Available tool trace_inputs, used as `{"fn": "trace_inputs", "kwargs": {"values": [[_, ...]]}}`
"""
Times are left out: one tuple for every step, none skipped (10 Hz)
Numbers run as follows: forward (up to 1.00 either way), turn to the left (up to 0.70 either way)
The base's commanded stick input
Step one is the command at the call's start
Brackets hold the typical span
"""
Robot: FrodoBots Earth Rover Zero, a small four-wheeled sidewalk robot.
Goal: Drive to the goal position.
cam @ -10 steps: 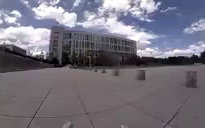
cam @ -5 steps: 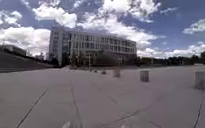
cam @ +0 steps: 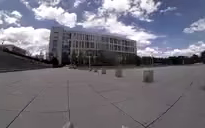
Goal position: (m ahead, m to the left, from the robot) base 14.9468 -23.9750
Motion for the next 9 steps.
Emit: {"fn": "trace_inputs", "kwargs": {"values": [[0.70,0.00],[0.70,0.00],[0.70,0.00],[0.70,0.00],[0.70,0.00],[0.70,0.00],[0.70,0.00],[0.70,-0.02],[0.70,0.00]]}}
